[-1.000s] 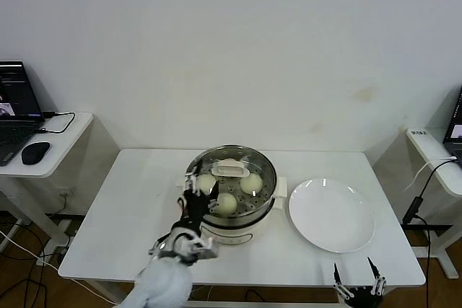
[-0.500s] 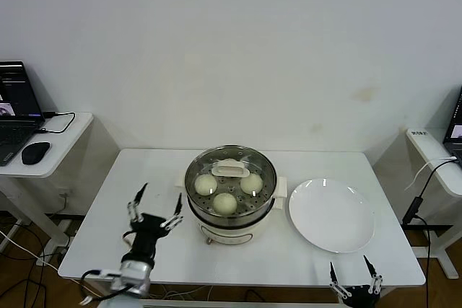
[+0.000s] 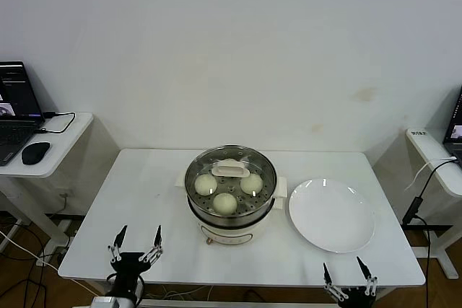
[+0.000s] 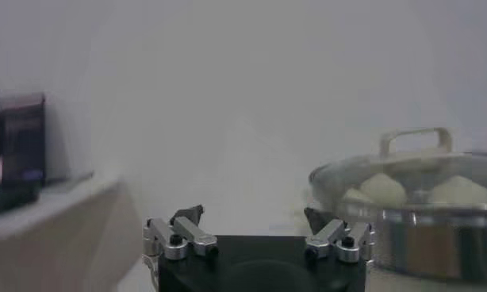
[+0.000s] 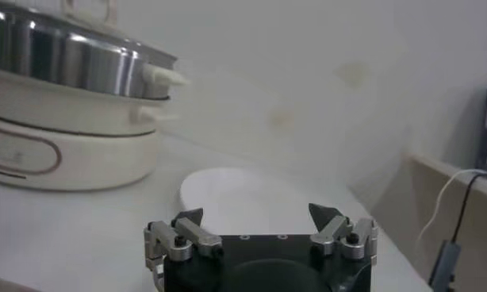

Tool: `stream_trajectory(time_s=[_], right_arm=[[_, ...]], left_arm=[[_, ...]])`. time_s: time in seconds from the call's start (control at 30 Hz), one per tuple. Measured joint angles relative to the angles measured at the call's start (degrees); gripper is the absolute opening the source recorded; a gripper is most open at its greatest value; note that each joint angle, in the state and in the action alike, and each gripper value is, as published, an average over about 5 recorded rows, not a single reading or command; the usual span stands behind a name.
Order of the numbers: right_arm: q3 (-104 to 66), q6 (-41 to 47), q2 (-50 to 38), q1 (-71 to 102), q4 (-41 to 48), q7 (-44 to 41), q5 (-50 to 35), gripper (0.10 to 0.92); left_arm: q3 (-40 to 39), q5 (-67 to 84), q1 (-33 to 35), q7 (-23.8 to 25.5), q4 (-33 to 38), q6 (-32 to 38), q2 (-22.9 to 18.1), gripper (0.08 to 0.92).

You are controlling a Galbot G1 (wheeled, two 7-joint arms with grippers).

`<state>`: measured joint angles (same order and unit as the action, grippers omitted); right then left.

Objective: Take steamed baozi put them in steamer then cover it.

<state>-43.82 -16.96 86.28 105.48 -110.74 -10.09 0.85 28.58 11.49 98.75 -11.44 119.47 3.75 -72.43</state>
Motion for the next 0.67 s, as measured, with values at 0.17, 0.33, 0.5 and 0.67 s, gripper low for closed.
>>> stream_trajectory(time_s=[0.17, 0.33, 0.5, 0.67], right_arm=[[0.8, 1.1, -0.2, 0.7, -1.3, -0.2, -1.5, 0.823], [1.5, 2.5, -0.6, 1.3, -2.6, -0.3, -3.3, 0.823], [2.0, 3.9, -1.0, 1.5, -3.7, -0.4, -4.8, 0.823], [2.4, 4.9, -1.0, 1.7, -4.4, -0.3, -5.6, 0.823]], left_arm=[[0.6, 1.2, 1.6, 1.4, -0.8, 1.2, -0.8, 0.823], [1.1, 1.8, 2.2, 2.5, -1.7, 1.5, -1.8, 0.823], [1.7, 2.4, 2.8, 3.6, -1.9, 1.3, -2.2, 0.823], [1.7, 2.5, 3.4, 4.3, -1.7, 1.1, -2.4, 0.823]])
